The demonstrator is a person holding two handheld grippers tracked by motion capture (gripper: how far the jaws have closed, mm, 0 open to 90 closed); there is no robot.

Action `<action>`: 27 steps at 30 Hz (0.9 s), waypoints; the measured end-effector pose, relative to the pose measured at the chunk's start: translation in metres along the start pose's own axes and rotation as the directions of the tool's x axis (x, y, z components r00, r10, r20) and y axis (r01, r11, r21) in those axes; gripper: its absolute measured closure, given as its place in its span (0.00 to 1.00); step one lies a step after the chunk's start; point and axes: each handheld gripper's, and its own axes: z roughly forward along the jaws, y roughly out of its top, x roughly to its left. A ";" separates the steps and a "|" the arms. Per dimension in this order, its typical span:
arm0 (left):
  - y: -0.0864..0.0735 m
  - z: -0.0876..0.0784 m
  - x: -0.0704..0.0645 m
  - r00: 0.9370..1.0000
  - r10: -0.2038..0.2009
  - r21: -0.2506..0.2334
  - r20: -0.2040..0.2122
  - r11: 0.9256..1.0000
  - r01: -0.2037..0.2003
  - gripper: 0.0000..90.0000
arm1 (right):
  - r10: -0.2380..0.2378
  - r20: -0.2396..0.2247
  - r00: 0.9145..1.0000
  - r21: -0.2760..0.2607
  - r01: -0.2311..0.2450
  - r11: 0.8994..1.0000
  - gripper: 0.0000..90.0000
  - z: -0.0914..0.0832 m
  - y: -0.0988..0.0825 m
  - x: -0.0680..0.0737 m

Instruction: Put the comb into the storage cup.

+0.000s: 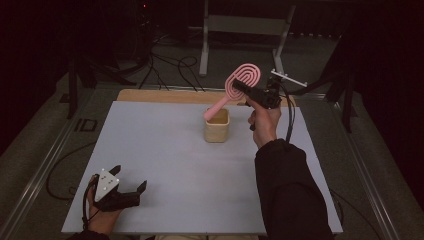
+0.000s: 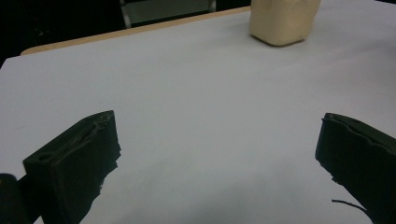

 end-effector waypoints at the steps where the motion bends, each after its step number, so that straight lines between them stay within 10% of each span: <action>1: 0.000 0.000 0.000 1.000 0.000 0.000 0.001 1.000 0.000 0.00 | 0.002 0.005 1.000 -0.002 -0.002 1.000 0.71 0.000 0.000 0.000; 27: 0.000 0.000 0.000 1.000 0.001 0.002 -0.001 1.000 -0.001 0.00 | -0.034 0.089 0.995 -0.009 0.035 0.999 0.71 -0.001 0.003 -0.012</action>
